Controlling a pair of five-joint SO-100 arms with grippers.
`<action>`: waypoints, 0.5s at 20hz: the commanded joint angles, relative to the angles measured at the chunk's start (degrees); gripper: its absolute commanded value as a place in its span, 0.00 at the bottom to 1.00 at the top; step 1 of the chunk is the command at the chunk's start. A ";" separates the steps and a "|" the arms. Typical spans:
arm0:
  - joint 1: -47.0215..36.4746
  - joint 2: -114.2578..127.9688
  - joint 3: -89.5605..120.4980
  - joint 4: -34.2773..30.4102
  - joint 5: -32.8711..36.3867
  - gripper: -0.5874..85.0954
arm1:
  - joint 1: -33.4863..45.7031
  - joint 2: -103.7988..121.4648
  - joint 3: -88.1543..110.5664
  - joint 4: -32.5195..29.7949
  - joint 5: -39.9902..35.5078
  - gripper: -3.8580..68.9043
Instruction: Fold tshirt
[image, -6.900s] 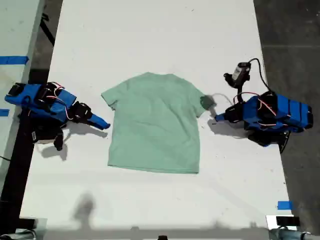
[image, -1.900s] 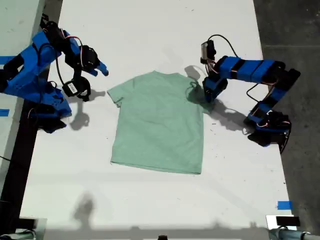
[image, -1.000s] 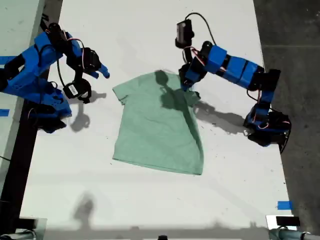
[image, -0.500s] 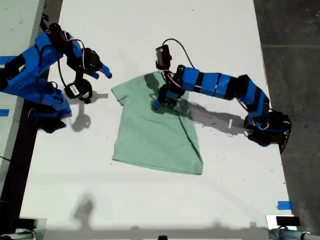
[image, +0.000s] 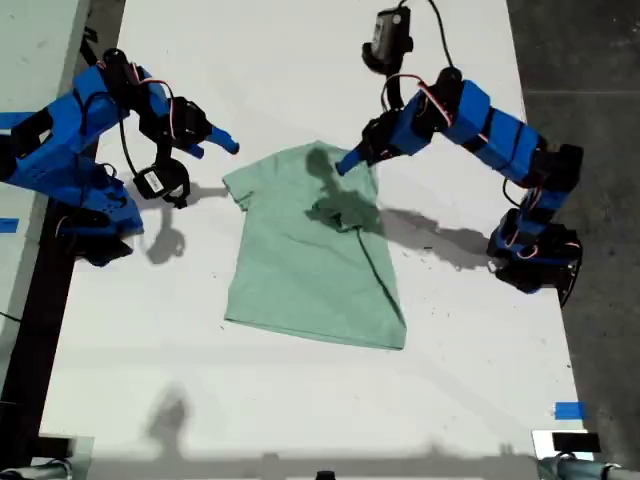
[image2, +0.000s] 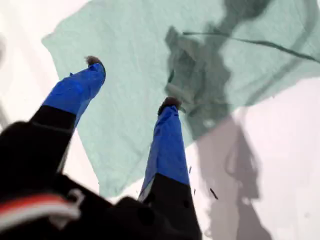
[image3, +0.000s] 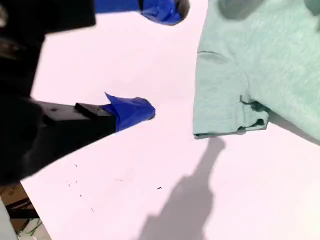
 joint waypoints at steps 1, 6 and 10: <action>0.26 -0.53 -0.26 -1.58 -0.62 0.34 | 0.53 12.92 12.48 -3.69 0.35 0.37; -2.90 -8.17 2.29 -5.10 0.35 0.38 | 0.26 26.02 29.79 -8.96 1.85 0.35; -5.62 -16.26 7.73 -14.06 0.97 0.38 | 0.09 33.05 37.00 -9.14 2.55 0.34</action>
